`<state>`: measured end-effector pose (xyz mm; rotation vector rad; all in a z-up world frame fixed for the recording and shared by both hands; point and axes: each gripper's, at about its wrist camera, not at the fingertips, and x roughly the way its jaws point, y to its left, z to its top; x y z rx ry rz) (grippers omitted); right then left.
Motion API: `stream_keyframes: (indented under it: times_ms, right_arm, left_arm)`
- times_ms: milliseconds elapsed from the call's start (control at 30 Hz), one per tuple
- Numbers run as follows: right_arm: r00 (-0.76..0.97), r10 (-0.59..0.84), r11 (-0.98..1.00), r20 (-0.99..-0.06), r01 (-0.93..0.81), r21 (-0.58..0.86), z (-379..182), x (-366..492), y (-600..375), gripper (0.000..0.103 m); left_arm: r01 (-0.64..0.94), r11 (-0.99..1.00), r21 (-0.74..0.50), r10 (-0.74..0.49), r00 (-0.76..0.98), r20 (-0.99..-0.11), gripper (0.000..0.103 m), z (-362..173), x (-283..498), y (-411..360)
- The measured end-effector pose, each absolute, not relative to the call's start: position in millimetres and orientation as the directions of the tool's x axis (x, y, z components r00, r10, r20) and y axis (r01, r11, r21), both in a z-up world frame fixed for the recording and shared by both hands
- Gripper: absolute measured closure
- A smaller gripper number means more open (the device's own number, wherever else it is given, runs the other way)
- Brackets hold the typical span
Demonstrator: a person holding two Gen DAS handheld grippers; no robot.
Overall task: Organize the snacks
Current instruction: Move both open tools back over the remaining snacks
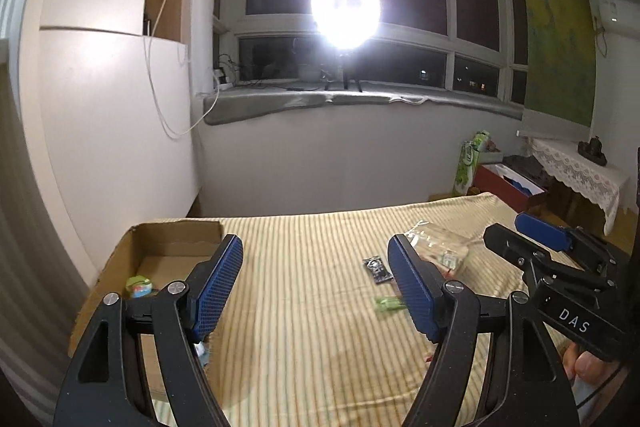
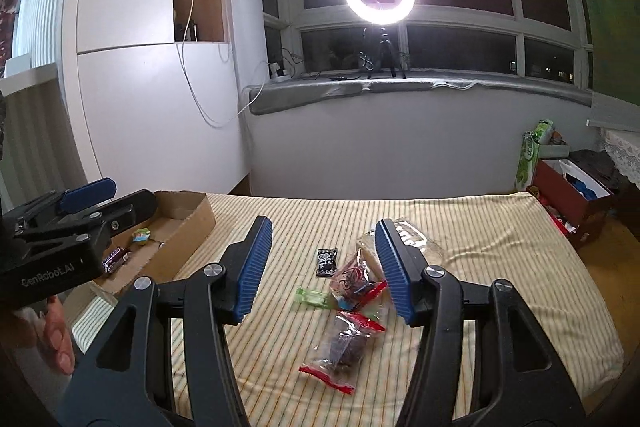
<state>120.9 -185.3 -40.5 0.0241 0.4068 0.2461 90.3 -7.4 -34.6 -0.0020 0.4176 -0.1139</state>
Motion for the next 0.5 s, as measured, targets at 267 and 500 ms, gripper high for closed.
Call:
stream_keyframes:
  times_ms: [267, 500]
  right_arm:
    - [0.899, 0.234, 0.972, -0.37, -0.224, 0.072, -36, 110, -195, 0.047]
    - [0.903, 0.229, 0.973, -0.364, -0.215, 0.08, -34, 108, -202, 0.047]
  left_arm:
    - [0.12, 0.993, -0.011, -0.115, 0.913, -0.391, 0.028, -27, 83, -10]
    - [0.13, 0.991, 0.003, -0.119, 0.915, -0.386, 0.028, -26, 81, -22]
